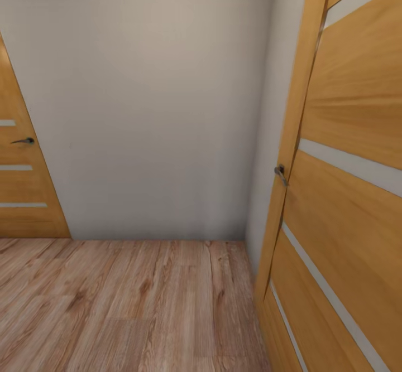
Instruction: Move the two storage containers from the living room to the garage. In the garage, place one container on the floor and stack the other container on top of it (either order is fine).
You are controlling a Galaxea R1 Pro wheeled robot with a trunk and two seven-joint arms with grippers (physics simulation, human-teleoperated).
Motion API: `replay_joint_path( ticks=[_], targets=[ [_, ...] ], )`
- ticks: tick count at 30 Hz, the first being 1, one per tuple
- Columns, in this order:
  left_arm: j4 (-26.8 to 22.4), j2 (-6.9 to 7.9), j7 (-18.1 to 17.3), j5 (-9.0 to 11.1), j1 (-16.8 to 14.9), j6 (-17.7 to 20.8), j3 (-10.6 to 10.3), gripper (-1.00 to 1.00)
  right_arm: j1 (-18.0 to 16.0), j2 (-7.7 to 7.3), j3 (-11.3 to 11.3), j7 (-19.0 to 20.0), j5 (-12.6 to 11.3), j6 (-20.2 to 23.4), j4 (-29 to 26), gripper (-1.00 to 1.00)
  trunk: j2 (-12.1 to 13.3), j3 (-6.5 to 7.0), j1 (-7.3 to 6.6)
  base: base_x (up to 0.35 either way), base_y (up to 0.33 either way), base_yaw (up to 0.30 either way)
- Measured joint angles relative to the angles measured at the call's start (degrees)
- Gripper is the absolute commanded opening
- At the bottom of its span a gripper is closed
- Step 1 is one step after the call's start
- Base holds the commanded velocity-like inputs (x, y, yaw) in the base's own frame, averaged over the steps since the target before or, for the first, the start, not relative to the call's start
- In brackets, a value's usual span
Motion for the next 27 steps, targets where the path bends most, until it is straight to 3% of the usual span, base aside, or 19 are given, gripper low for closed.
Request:
replay_joint_path(
  ticks=[6,21,27],
  targets=[
    [-0.02,-0.04,0.00,-0.04,-0.01,0.04,0.02,1.00,0.00,0.00,0.07,0.00,0.07,0.01,0.00,1.00,0.00,0.00,0.01,0.206,0.000,0.000],
    [-0.02,-0.06,0.08,-0.20,0.00,0.00,0.05,1.00,0.02,0.00,0.08,0.09,0.19,-0.08,0.01,1.00,0.00,0.00,0.02,0.014,0.000,0.000],
    [-0.10,-0.04,0.06,-0.14,0.01,0.00,0.04,1.00,0.02,0.00,0.08,0.08,0.14,0.00,0.00,1.00,0.00,0.00,-0.01,0.264,0.000,0.000]
  ],
)
